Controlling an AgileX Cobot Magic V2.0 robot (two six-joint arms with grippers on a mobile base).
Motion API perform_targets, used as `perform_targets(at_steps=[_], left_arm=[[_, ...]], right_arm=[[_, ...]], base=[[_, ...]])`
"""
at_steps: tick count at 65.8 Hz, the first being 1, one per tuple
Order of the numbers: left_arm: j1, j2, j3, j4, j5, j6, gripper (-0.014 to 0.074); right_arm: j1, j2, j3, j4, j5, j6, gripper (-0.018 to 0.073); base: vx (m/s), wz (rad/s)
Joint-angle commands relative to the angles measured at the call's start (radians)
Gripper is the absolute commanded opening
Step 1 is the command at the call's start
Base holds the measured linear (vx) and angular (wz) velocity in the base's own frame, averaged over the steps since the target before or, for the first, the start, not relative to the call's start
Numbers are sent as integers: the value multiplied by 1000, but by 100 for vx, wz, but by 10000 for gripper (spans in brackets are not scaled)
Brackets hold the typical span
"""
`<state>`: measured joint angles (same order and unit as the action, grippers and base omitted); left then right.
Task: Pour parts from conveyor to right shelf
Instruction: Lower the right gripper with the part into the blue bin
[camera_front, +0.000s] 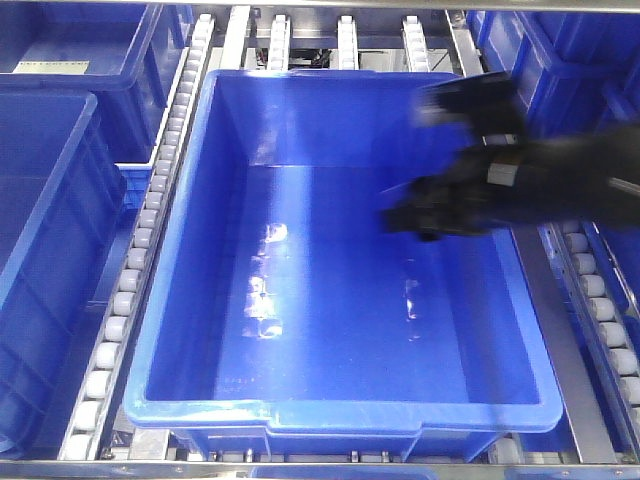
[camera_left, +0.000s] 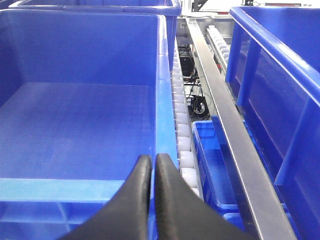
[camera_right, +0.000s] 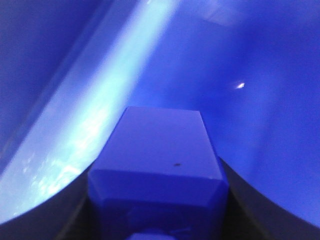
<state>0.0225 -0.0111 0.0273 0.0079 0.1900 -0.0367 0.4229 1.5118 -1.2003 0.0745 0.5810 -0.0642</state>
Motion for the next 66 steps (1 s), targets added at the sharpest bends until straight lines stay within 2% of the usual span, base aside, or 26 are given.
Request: perform_targets(at_steps=[1,16,28,38,54,61,66], left_arm=[[3,-14,-19,-8,-71,-8,-6],[3,-14,-19,-8,-71,-8,-6],[3,-14,-19,-8,-71,-8,-6],[3,-14,-19,-8,-71,-8,-6],[3,-14,-19,-8,-71,-8,-6],[3,-14,-19,-8,-71,-8,-6],[3,-14,-19,-8,-71,-8,-6]], right_arm=[[7,70,-128,4,23,-16,-5],[29,329,-398,-4,251,-40,-5],[32,475,-544,0,382,-42,-5],[32,546,-581,0,436,-42,-5],[32,572,-580,-7,448,-43,12],[32,574,-580,-9,453,-41,64],[32,574,-580,-9,453,-41,139]], base=[[0,0],[0,0],[0,0],[0,0],[0,0],[0,0],[0,0]])
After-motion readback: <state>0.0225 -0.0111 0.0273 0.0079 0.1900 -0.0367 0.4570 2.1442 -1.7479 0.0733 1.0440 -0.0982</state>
